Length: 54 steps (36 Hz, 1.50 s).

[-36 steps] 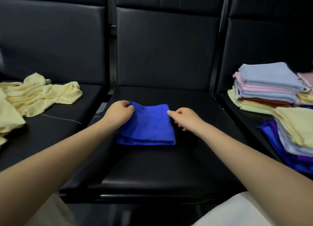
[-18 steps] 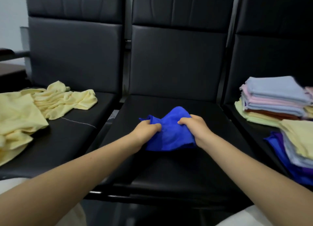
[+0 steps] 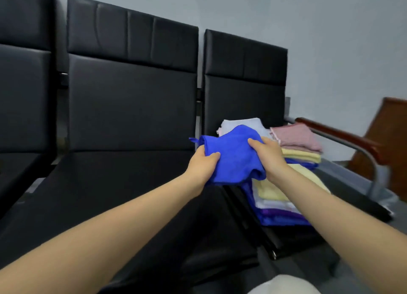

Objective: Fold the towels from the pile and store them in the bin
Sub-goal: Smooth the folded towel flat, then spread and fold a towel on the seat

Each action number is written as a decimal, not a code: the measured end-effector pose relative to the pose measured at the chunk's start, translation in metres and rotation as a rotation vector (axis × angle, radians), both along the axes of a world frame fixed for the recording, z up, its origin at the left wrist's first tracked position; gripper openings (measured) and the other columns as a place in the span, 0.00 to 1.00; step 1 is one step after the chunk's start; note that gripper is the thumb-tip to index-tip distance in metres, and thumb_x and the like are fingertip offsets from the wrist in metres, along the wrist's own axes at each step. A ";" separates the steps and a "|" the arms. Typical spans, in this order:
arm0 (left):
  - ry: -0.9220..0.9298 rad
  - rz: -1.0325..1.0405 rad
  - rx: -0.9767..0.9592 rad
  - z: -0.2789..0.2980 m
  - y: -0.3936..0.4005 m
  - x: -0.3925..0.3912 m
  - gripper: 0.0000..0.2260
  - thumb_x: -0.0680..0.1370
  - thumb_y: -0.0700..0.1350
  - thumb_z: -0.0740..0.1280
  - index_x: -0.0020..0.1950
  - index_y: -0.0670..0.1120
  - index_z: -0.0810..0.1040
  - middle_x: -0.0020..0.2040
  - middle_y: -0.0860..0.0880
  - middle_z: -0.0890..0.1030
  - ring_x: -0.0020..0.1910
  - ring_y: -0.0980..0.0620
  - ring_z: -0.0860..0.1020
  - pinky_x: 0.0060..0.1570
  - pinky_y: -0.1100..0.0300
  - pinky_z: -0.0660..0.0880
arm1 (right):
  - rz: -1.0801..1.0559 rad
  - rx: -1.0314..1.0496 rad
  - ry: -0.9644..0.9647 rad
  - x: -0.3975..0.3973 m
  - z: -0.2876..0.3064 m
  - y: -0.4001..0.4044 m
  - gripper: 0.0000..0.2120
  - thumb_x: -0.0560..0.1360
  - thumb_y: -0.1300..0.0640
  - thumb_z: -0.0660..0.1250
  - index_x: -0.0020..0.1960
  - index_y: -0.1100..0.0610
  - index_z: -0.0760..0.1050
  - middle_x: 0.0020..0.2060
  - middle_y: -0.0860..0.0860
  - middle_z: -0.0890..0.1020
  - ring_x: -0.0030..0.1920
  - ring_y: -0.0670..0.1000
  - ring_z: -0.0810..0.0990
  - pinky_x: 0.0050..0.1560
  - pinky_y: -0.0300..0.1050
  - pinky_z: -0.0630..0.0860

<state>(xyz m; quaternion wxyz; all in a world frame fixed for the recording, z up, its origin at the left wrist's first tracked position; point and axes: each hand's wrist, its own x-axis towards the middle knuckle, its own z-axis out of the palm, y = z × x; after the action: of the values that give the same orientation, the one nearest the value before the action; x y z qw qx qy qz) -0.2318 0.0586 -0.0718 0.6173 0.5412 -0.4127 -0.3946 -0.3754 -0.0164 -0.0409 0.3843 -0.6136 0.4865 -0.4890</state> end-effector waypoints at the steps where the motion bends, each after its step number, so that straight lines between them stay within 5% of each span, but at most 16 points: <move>1: 0.000 -0.028 -0.018 0.003 -0.007 -0.014 0.08 0.80 0.41 0.61 0.57 0.52 0.72 0.56 0.50 0.79 0.55 0.49 0.79 0.57 0.54 0.77 | -0.028 -0.035 0.029 -0.016 0.006 -0.007 0.05 0.78 0.59 0.64 0.46 0.59 0.76 0.44 0.55 0.82 0.48 0.56 0.80 0.50 0.51 0.76; 5: -0.030 -0.144 -0.043 0.010 -0.035 -0.065 0.09 0.80 0.41 0.62 0.59 0.49 0.73 0.57 0.49 0.79 0.54 0.48 0.79 0.55 0.53 0.77 | -0.162 -0.144 0.188 -0.074 0.022 -0.030 0.10 0.80 0.58 0.63 0.55 0.63 0.78 0.48 0.56 0.81 0.47 0.53 0.77 0.40 0.45 0.71; 8: -0.111 -0.274 0.042 0.002 -0.049 -0.089 0.10 0.79 0.40 0.62 0.60 0.47 0.72 0.54 0.47 0.78 0.42 0.52 0.77 0.43 0.57 0.77 | -0.281 -0.096 0.414 -0.118 0.011 -0.043 0.11 0.79 0.56 0.64 0.57 0.61 0.77 0.50 0.54 0.79 0.51 0.55 0.76 0.45 0.44 0.68; 12: -0.277 -0.369 0.231 -0.020 -0.049 -0.096 0.07 0.80 0.41 0.62 0.43 0.50 0.70 0.38 0.47 0.72 0.32 0.54 0.70 0.35 0.62 0.72 | -0.315 0.137 0.937 -0.165 -0.023 -0.058 0.24 0.76 0.45 0.66 0.63 0.62 0.72 0.60 0.59 0.78 0.59 0.62 0.77 0.51 0.50 0.72; 14: -0.309 -0.368 0.258 -0.029 -0.048 -0.088 0.02 0.80 0.43 0.62 0.49 0.48 0.73 0.40 0.48 0.73 0.34 0.55 0.71 0.35 0.63 0.72 | -0.368 0.086 1.053 -0.165 -0.029 -0.050 0.25 0.76 0.44 0.66 0.64 0.62 0.70 0.61 0.61 0.77 0.61 0.63 0.74 0.55 0.53 0.72; 16: -0.296 -0.343 0.247 -0.035 -0.046 -0.072 0.09 0.80 0.46 0.63 0.60 0.49 0.73 0.45 0.50 0.75 0.37 0.55 0.73 0.36 0.63 0.74 | -0.474 -0.131 1.119 -0.153 -0.027 -0.040 0.24 0.77 0.45 0.65 0.65 0.59 0.71 0.61 0.60 0.75 0.63 0.62 0.71 0.59 0.55 0.71; 19: -0.316 -0.286 0.239 -0.038 -0.034 -0.034 0.12 0.80 0.47 0.64 0.64 0.48 0.74 0.47 0.50 0.76 0.39 0.55 0.75 0.38 0.62 0.75 | -0.446 -0.460 0.932 -0.121 -0.014 -0.031 0.17 0.77 0.51 0.66 0.62 0.57 0.75 0.57 0.56 0.78 0.58 0.58 0.73 0.54 0.53 0.71; 22: -0.369 -0.209 0.237 -0.039 -0.011 0.013 0.10 0.81 0.46 0.63 0.62 0.50 0.75 0.49 0.50 0.77 0.41 0.55 0.76 0.39 0.62 0.76 | -0.283 -0.415 0.652 -0.073 0.002 -0.024 0.12 0.78 0.53 0.64 0.59 0.56 0.76 0.46 0.49 0.78 0.47 0.51 0.74 0.43 0.46 0.69; 26: -0.483 -0.028 0.218 -0.035 0.031 0.091 0.09 0.81 0.46 0.62 0.61 0.52 0.73 0.52 0.50 0.78 0.45 0.53 0.77 0.43 0.60 0.76 | -0.056 -0.338 0.453 0.012 0.004 -0.015 0.06 0.78 0.52 0.63 0.52 0.53 0.75 0.36 0.45 0.77 0.44 0.52 0.78 0.46 0.47 0.74; 31: -0.442 0.289 0.237 -0.037 0.089 0.193 0.07 0.81 0.42 0.61 0.58 0.49 0.75 0.49 0.48 0.77 0.40 0.53 0.76 0.38 0.61 0.74 | 0.241 -0.192 0.359 0.137 -0.022 0.009 0.06 0.77 0.51 0.63 0.43 0.50 0.76 0.36 0.49 0.82 0.42 0.52 0.82 0.49 0.53 0.80; 36: -0.655 0.553 0.388 -0.039 0.158 0.284 0.10 0.79 0.43 0.61 0.59 0.48 0.76 0.53 0.48 0.80 0.50 0.46 0.79 0.53 0.55 0.76 | 0.542 -0.007 0.352 0.263 -0.059 0.063 0.08 0.77 0.56 0.63 0.42 0.54 0.78 0.34 0.48 0.81 0.33 0.48 0.78 0.37 0.44 0.74; 39: -0.856 0.694 0.414 -0.037 0.196 0.324 0.12 0.79 0.43 0.61 0.61 0.47 0.77 0.54 0.47 0.79 0.51 0.47 0.77 0.49 0.58 0.71 | 0.704 0.054 0.400 0.321 -0.078 0.099 0.08 0.77 0.59 0.62 0.41 0.55 0.77 0.33 0.49 0.80 0.31 0.47 0.76 0.31 0.39 0.71; 43: -0.855 0.888 0.458 -0.037 0.251 0.376 0.13 0.77 0.42 0.60 0.60 0.47 0.78 0.56 0.46 0.78 0.46 0.50 0.74 0.46 0.58 0.68 | 0.862 0.036 0.407 0.385 -0.093 0.145 0.09 0.78 0.57 0.63 0.39 0.53 0.76 0.33 0.48 0.80 0.31 0.46 0.76 0.29 0.37 0.70; 48: -0.841 1.026 0.580 -0.052 0.301 0.424 0.14 0.78 0.46 0.60 0.61 0.48 0.78 0.60 0.42 0.76 0.59 0.43 0.73 0.52 0.54 0.69 | 0.954 -0.074 0.387 0.452 -0.103 0.181 0.04 0.77 0.52 0.66 0.48 0.51 0.79 0.39 0.44 0.79 0.42 0.45 0.77 0.46 0.43 0.75; 54: -0.842 0.985 0.881 -0.078 0.327 0.445 0.27 0.77 0.60 0.63 0.73 0.52 0.65 0.71 0.43 0.65 0.71 0.42 0.60 0.64 0.45 0.66 | 0.929 -0.358 0.563 0.521 -0.107 0.207 0.24 0.75 0.42 0.67 0.69 0.48 0.72 0.64 0.48 0.74 0.68 0.52 0.68 0.64 0.50 0.70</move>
<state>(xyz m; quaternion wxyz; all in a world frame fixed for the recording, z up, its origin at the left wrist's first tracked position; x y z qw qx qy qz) 0.2132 0.3857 -0.1498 0.2411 0.9611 -0.1300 0.0357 0.1457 0.1907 -0.1483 0.3047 -0.9251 0.1590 -0.1615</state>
